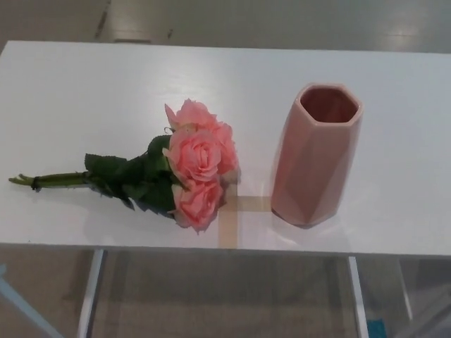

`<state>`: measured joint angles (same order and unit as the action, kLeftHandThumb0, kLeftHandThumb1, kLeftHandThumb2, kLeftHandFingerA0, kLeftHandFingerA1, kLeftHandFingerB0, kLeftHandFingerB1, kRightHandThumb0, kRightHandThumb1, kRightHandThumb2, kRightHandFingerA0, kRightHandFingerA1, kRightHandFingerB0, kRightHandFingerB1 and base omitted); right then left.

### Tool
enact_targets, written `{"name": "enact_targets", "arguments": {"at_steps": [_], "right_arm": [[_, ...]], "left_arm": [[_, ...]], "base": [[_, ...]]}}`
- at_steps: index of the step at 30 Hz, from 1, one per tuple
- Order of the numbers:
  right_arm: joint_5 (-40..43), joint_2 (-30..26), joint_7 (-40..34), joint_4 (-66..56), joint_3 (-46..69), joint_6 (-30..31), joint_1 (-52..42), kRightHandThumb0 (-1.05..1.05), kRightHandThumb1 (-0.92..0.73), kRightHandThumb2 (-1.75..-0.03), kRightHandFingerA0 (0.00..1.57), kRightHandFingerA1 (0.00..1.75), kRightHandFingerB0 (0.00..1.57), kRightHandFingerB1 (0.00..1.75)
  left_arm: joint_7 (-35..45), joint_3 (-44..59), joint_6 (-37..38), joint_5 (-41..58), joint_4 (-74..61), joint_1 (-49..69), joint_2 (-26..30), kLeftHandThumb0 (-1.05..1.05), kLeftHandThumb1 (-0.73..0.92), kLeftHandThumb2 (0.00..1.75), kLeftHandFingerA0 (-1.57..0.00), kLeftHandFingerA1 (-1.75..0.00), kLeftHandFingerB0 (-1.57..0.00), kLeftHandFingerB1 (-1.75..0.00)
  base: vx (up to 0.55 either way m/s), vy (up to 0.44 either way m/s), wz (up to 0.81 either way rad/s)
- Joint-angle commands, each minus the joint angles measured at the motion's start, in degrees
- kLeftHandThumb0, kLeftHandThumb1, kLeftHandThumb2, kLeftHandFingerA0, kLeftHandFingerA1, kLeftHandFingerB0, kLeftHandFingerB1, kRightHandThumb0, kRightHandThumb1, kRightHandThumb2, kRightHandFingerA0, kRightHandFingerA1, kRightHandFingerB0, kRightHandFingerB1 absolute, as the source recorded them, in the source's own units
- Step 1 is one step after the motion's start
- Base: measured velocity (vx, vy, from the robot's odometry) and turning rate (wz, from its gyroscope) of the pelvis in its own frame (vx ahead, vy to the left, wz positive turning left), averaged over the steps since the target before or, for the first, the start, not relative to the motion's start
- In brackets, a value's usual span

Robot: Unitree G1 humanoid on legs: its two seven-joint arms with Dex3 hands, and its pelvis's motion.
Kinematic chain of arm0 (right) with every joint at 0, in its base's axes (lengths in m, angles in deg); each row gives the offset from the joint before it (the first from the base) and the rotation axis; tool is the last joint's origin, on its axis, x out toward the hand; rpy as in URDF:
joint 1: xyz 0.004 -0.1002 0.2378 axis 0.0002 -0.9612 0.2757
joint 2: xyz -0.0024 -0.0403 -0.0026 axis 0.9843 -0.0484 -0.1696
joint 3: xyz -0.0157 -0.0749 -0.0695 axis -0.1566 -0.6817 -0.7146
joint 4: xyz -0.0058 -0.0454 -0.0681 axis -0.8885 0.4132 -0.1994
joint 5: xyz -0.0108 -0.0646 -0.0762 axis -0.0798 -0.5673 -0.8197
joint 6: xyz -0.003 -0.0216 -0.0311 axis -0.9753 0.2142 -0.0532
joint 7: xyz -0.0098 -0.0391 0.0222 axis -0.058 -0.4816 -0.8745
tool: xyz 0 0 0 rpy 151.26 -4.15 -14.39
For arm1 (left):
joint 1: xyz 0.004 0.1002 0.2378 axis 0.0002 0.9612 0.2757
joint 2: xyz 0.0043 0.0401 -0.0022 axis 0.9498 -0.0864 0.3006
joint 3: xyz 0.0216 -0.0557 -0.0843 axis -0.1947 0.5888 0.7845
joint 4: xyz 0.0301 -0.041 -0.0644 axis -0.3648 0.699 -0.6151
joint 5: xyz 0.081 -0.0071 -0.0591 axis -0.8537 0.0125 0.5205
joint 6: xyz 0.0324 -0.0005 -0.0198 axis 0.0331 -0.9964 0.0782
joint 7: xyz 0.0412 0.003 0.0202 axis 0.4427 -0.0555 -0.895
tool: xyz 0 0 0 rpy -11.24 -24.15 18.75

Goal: Use the left hand to pick up the rose and then lift and insert it into the pink vase.

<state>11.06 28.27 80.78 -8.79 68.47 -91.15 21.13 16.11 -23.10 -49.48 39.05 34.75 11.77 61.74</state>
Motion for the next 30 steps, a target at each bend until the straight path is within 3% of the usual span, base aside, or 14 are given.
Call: {"name": "enact_targets", "arguments": {"at_steps": [1, 13, 14, 15, 19, 20, 24, 25, 26, 29, 30], "right_arm": [[0.50, -0.20, -0.93, 0.81, 0.35, -1.86, -0.43, -0.22, -0.57, -0.57, 0.65, 0.49, 0.58, 0.45], [0.10, -0.33, -1.15, 1.26, -0.11, -2.49, -0.10, -0.22, -0.57, -0.57, 0.64, 0.49, 0.58, 0.45], [-0.14, -0.41, -1.34, 1.28, -0.33, -2.42, 0.13, -0.23, -0.57, -0.56, 0.65, 0.49, 0.58, 0.45], [-0.15, -0.44, -1.26, 1.25, -0.41, -2.29, 0.19, -0.23, -0.57, -0.56, 0.65, 0.49, 0.58, 0.45], [-0.08, -0.46, -1.28, 1.29, -0.50, -2.30, 0.22, -0.23, -0.57, -0.56, 0.65, 0.49, 0.58, 0.45], [-0.21, -0.54, -1.18, 1.38, -0.70, -1.88, 0.60, -0.23, -0.57, -0.57, 0.65, 0.49, 0.59, 0.45], [-0.28, -0.64, -1.31, 1.29, -0.82, -2.22, 0.56, -0.23, -0.57, -0.57, 0.66, 0.49, 0.58, 0.45], [-0.39, -0.76, -1.24, 1.21, -0.92, -2.74, 0.35, -0.24, -0.57, -0.56, 0.67, 0.49, 0.58, 0.45], [-0.50, -0.80, -1.28, 1.25, -1.01, -2.82, 0.35, -0.24, -0.57, -0.56, 0.67, 0.49, 0.58, 0.45], [-0.52, -0.81, -1.30, 1.27, -1.06, -2.84, 0.36, -0.24, -0.57, -0.56, 0.67, 0.49, 0.58, 0.45], [-0.62, -0.92, -1.23, 1.21, -1.18, -2.82, 0.62, -0.24, -0.57, -0.56, 0.68, 0.50, 0.58, 0.45]], "left_arm": [[0.27, 0.29, 2.15, 0.81, 1.16, 0.97, 0.03, -0.40, 0.56, 0.57, -0.39, -0.36, -0.32, -0.32], [0.74, 0.18, 2.86, 1.23, 0.69, 0.42, -0.17, -0.40, 0.56, 0.57, -0.39, -0.36, -0.32, -0.32], [4.60, -0.67, 5.29, 1.48, -1.74, 1.06, -1.28, -0.47, 0.44, 0.66, -0.29, -0.41, -0.23, -0.38], [10.48, -2.12, 7.48, 1.44, -4.43, 2.44, -0.99, -0.24, 0.30, 0.87, -0.10, -0.50, -0.09, -0.50], [11.44, -2.47, 7.40, 1.81, -5.66, 3.08, -0.90, -0.24, 0.30, 0.87, -0.10, -0.50, -0.09, -0.50], [24.53, -5.84, 11.83, 2.50, -12.90, 6.61, 0.56, -0.48, 0.33, 0.70, 0.00, -0.17, -0.07, -0.25], [29.13, -8.11, 11.75, 3.48, -21.41, 10.49, 1.30, -0.47, 0.32, 0.71, -0.01, -0.18, -0.03, -0.22], [34.11, -9.49, 10.01, 5.69, -27.82, 13.10, 1.69, -0.56, 0.40, 0.67, -0.12, -0.26, -0.12, -0.19], [36.23, -9.96, 8.77, 6.97, -30.90, 14.38, 1.89, -0.28, 0.21, 0.80, 0.00, -0.48, 0.00, -0.46], [36.95, -10.16, 7.31, 7.68, -33.51, 15.50, 2.10, -0.28, 0.21, 0.80, 0.00, -0.48, 0.00, -0.46], [38.93, -11.38, 5.91, 9.14, -39.12, 17.62, 2.59, -0.47, 0.41, 0.53, -0.31, -0.34, -0.53, -0.39]], "base": [[0.00, 0.000, 0.00], [0.00, 0.000, 0.00], [0.00, 0.000, 0.00], [0.00, 0.000, 0.00], [0.00, 0.000, 0.00], [0.00, 0.000, 0.00], [0.00, 0.000, 0.00], [0.00, 0.000, 0.00], [0.00, 0.000, 0.00], [0.00, 0.000, 0.00], [0.00, 0.000, 0.00]]}}
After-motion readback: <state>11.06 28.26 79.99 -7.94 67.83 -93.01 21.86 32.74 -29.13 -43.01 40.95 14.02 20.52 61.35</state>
